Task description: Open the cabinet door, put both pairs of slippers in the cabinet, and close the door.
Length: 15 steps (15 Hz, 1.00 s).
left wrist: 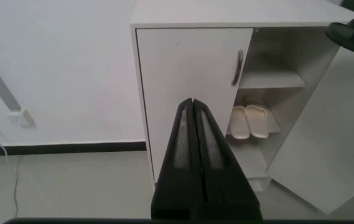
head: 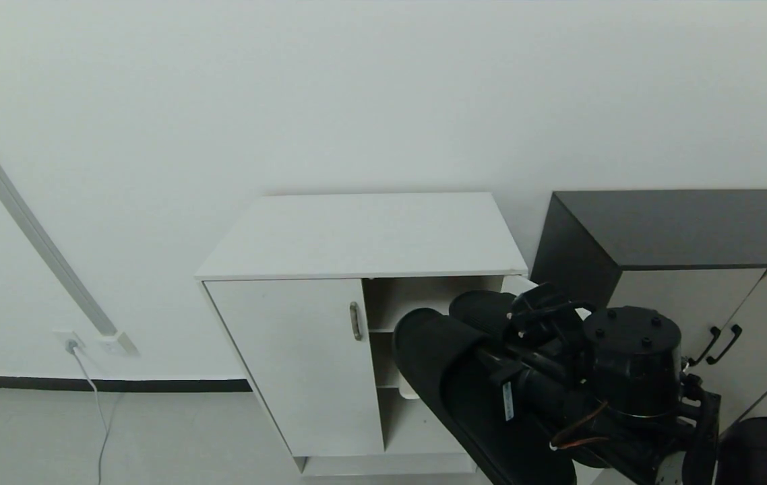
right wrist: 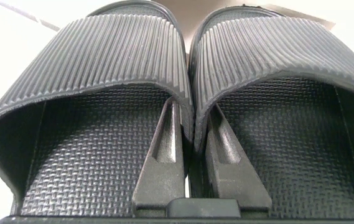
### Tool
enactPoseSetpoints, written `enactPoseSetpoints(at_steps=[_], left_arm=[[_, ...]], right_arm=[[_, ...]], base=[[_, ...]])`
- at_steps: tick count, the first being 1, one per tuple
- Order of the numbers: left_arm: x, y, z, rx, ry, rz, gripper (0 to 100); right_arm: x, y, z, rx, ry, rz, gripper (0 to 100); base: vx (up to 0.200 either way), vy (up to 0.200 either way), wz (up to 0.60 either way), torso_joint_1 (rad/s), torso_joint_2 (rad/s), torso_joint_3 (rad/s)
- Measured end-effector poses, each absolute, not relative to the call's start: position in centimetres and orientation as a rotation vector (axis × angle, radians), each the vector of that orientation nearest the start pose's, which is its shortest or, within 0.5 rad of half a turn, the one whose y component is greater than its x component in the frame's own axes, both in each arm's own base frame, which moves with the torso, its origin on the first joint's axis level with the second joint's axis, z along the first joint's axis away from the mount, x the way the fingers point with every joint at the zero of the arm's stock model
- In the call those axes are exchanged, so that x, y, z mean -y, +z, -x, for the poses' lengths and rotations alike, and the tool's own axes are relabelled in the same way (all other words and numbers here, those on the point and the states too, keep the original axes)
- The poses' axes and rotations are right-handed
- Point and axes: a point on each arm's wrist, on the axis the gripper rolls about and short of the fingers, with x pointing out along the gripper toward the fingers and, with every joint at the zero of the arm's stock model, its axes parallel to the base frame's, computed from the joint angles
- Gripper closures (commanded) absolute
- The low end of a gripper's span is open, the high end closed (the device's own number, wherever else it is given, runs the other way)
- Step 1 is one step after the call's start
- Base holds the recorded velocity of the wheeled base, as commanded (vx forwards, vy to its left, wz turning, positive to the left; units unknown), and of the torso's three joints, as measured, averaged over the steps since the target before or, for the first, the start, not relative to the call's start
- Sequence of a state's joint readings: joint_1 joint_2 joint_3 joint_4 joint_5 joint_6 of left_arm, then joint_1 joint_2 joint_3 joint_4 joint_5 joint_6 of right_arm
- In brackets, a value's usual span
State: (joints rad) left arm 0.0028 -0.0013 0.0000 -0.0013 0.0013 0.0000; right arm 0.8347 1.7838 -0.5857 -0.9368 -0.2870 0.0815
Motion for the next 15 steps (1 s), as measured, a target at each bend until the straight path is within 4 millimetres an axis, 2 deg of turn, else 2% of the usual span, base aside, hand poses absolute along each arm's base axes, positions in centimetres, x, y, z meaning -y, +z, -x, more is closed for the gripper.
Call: enactPoseSetpoints(at_steps=[15], left_arm=[[0.00, 7.55, 2.29, 0.001, 0.006, 0.000, 100]], right_arm=[[-21.83, 12.99, -20.19, -0.235, 0.544, 0.057, 100]], base=[[0.000, 0.000, 0.00, -0.204, 0.52, 0.308]])
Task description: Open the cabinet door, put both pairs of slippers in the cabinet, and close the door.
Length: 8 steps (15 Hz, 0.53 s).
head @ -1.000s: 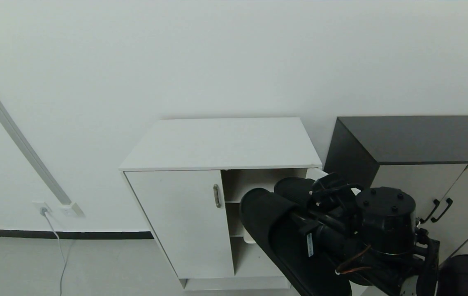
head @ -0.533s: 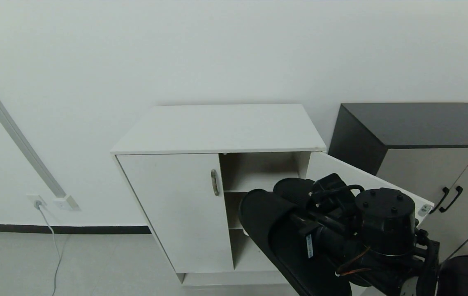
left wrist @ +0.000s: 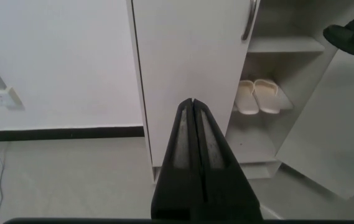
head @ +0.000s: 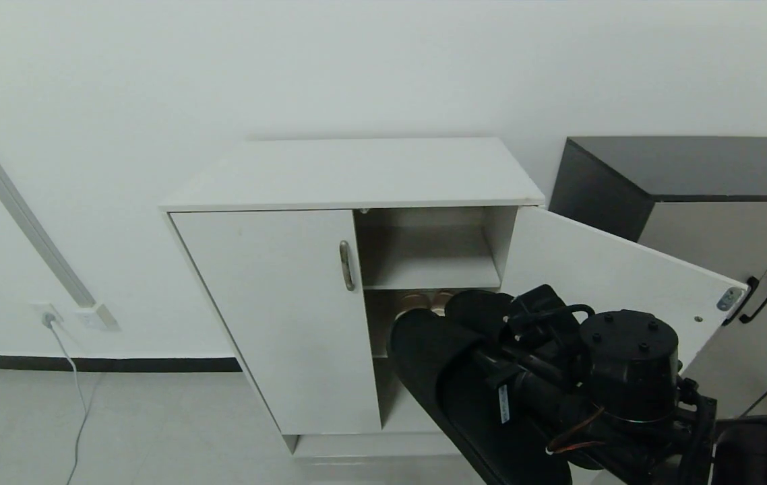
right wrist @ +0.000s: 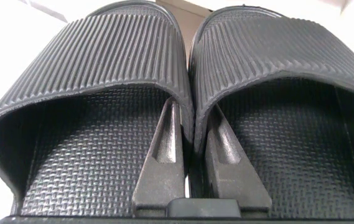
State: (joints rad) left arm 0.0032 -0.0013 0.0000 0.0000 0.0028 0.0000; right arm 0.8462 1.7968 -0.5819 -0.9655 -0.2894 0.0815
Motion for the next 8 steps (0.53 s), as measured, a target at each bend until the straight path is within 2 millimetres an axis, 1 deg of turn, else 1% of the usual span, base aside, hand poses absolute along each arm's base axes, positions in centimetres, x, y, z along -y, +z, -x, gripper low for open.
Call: enactPoseSetpoints(at_steps=[4, 8], left_arm=[[0.00, 7.55, 2.29, 0.002, 0.005, 0.000, 100], [0.00, 7.55, 2.29, 0.002, 0.006, 0.000, 100]], right_arm=[[-21.91, 12.71, -20.28, -0.241, 0.541, 0.059, 100], [-22.00, 12.47, -20.40, -0.241, 0.538, 0.061, 100]], base=[[0.000, 0.000, 0.00, -0.159, 0.48, 0.328], [0.000, 0.000, 0.00, -0.132, 0.46, 0.339]])
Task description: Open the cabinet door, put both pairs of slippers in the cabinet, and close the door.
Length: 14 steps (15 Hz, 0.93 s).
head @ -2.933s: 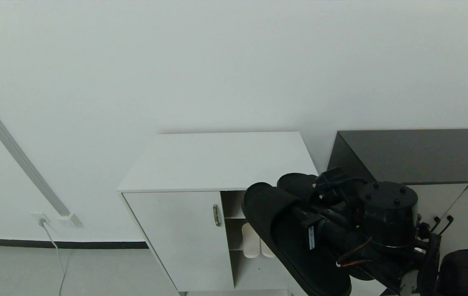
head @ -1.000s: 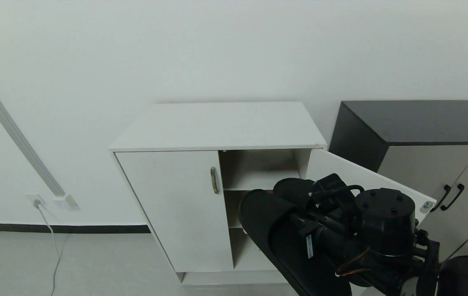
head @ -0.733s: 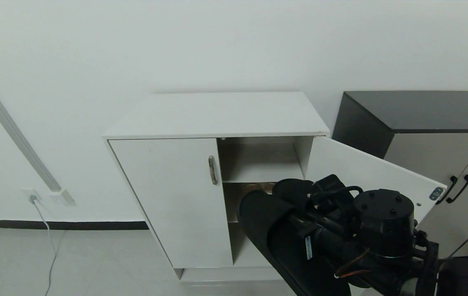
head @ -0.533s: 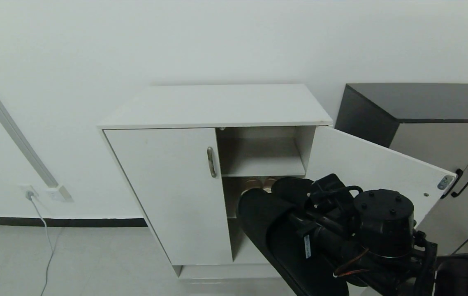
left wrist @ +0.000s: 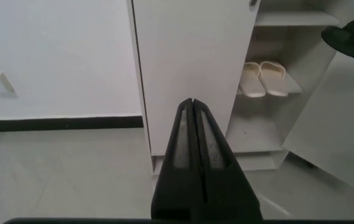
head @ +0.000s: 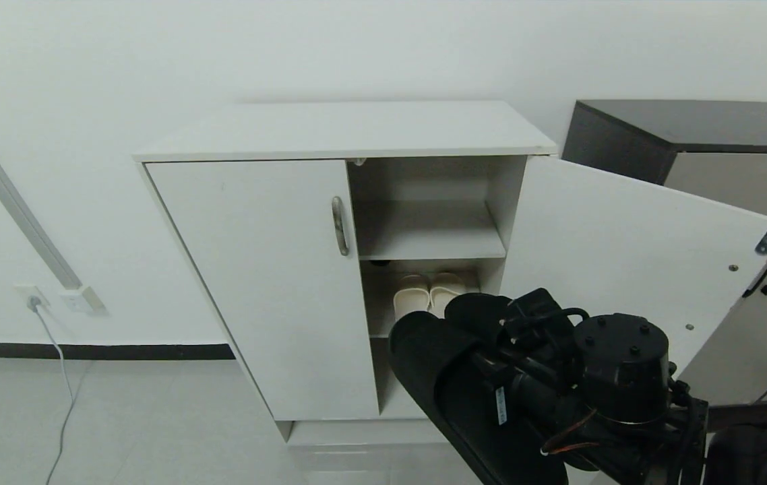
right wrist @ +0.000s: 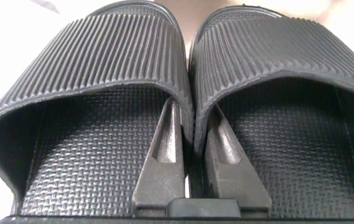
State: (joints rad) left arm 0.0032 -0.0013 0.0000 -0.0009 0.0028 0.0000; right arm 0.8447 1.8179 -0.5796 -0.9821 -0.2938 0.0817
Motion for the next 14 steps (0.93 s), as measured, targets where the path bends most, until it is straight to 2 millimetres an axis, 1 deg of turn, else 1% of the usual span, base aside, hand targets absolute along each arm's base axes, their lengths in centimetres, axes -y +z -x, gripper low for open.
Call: enactPoseSetpoints(at_steps=[4, 8, 10, 14], left_arm=[[0.00, 7.55, 2.29, 0.002, 0.005, 0.000, 100], [0.00, 7.56, 2.29, 0.003, 0.005, 0.000, 100], [0.00, 7.55, 2.29, 0.002, 0.006, 0.000, 100], [0.00, 7.56, 2.29, 0.003, 0.005, 0.000, 100]], right_arm=[[-21.95, 12.27, -20.40, -0.248, 0.538, 0.065, 100], [-22.04, 12.03, -20.48, -0.251, 0.538, 0.067, 100], [-22.18, 11.91, -20.61, -0.242, 0.537, 0.061, 100], [-22.32, 11.44, -20.75, -0.250, 0.536, 0.067, 100]], base=[[0.000, 0.000, 0.00, -0.088, 0.45, 0.367], [0.000, 0.000, 0.00, -0.024, 0.43, 0.404], [0.000, 0.000, 0.00, 0.005, 0.19, 0.181], [0.000, 0.000, 0.00, -0.001, 0.03, 0.023]])
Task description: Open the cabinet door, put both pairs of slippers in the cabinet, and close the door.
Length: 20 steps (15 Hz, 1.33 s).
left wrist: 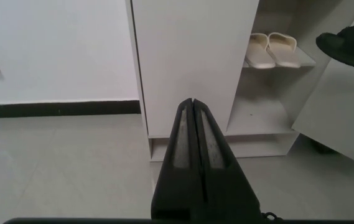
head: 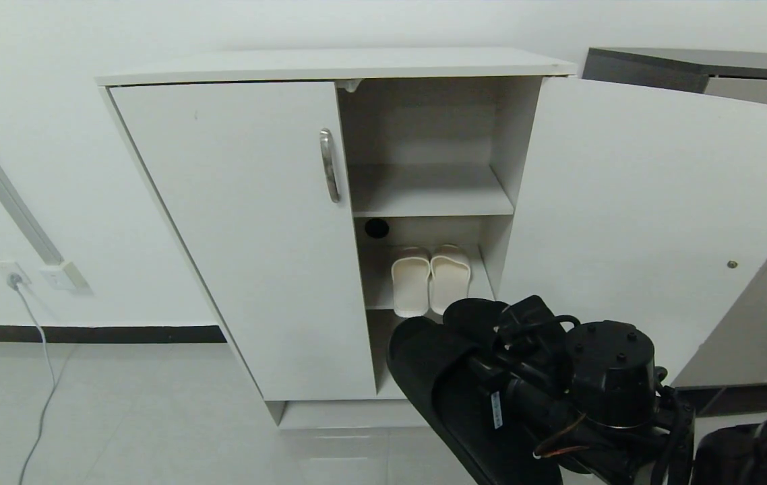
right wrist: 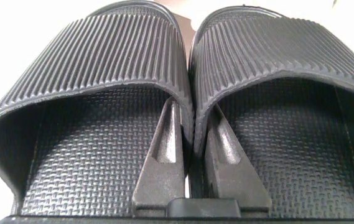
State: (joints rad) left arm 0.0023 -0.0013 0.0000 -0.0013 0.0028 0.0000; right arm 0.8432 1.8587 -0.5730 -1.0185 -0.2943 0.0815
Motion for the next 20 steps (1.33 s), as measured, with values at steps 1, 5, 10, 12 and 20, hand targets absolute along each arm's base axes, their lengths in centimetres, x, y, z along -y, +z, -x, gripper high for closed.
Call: enactPoseSetpoints(at_steps=[1, 5, 10, 12, 20], left_arm=[[0.0, 7.6, 2.3, 0.003, 0.006, 0.000, 100], [0.0, 7.6, 2.3, 0.003, 0.008, 0.000, 100], [0.0, 7.5, 2.3, 0.002, 0.004, -0.004, 100], [0.0, 7.5, 2.3, 0.002, 0.005, -0.004, 100], [0.0, 7.6, 2.3, 0.002, 0.005, 0.000, 100]], right_arm=[[-22.4, 11.4, -20.8, -0.246, 0.535, 0.064, 100], [-23.5, 11.4, -21.7, -0.144, 0.487, 0.047, 100], [-28.7, 12.8, -23.7, -0.181, 0.248, 0.064, 100], [-30.5, 14.9, -24.7, -0.210, 0.142, 0.042, 100], [-32.6, 22.2, -26.4, -0.129, 0.036, -0.046, 100]], base=[[0.000, 0.000, 0.00, 0.000, 0.00, 0.000], [0.000, 0.000, 0.00, 0.000, 0.00, 0.000], [0.000, 0.000, 0.00, 0.000, 0.00, 0.000], [0.000, 0.000, 0.00, 0.000, 0.00, 0.000], [0.000, 0.000, 0.00, 0.000, 0.00, 0.000]])
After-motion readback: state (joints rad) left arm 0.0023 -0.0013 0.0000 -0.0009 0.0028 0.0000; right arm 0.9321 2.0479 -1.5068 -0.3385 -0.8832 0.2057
